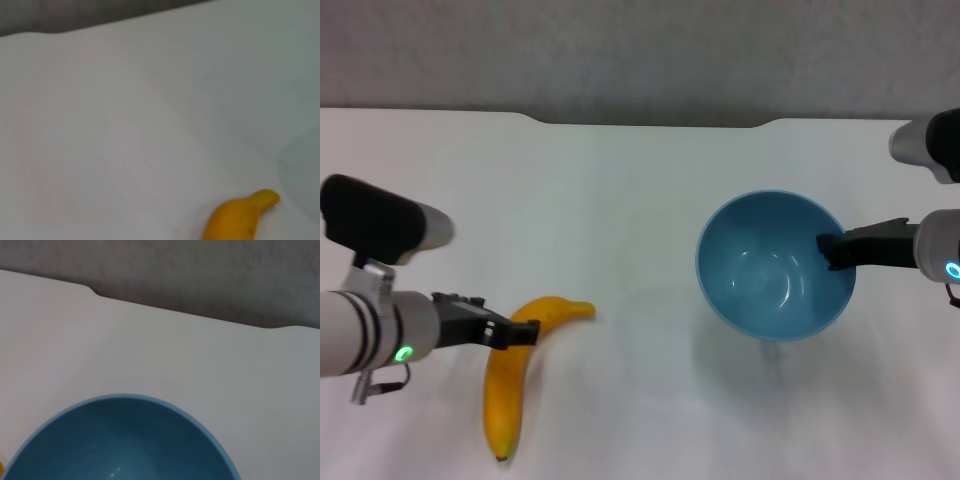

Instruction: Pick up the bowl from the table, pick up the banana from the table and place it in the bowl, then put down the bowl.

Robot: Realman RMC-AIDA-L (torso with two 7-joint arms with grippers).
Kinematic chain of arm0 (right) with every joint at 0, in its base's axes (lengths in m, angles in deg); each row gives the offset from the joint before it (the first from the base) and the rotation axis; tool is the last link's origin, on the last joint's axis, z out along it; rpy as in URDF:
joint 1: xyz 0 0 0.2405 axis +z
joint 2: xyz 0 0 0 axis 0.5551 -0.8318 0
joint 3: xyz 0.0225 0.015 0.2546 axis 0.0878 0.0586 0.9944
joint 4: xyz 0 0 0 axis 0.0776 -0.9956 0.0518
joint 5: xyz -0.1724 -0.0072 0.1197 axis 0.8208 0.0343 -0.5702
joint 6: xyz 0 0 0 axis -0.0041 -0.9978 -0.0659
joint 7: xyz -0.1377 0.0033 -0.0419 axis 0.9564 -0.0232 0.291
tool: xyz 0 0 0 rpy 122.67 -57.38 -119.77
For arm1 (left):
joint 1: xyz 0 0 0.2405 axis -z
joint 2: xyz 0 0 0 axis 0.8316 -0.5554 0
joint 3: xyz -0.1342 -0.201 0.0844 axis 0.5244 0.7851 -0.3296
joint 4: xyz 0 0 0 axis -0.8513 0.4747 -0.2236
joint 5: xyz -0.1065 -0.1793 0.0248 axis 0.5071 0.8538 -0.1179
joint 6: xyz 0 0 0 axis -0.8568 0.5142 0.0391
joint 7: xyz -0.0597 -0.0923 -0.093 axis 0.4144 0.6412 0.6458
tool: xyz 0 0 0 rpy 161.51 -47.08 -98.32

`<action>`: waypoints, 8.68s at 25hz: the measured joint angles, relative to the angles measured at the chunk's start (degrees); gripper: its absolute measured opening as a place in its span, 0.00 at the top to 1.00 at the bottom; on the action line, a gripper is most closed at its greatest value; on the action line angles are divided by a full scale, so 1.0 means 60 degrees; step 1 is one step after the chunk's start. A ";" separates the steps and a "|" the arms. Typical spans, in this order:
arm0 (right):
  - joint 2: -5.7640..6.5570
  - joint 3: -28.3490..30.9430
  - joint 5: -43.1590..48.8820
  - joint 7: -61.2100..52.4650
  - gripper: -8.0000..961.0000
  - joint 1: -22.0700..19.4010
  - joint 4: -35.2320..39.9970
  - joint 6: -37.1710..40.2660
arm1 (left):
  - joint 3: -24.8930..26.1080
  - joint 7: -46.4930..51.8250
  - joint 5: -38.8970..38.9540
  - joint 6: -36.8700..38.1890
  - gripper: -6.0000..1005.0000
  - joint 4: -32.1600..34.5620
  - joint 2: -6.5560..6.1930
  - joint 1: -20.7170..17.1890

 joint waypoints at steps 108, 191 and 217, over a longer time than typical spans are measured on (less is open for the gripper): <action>0.0054 -0.0863 -0.4710 0.1262 0.96 0.2432 0.3589 -0.0442 | -0.1160 -1.2642 1.4991 -0.0291 0.45 0.2522 0.0042 0.0387; -0.0093 0.0225 -0.4824 0.2589 0.95 0.5478 0.9264 0.0330 | 0.1674 -1.0579 1.1400 0.0842 0.11 0.2574 0.0015 -0.0558; 0.0027 -0.0219 -0.4171 0.3571 0.26 0.0872 0.2599 0.1106 | 0.1755 -1.1284 1.2341 0.0814 0.11 0.2446 0.0015 -0.1218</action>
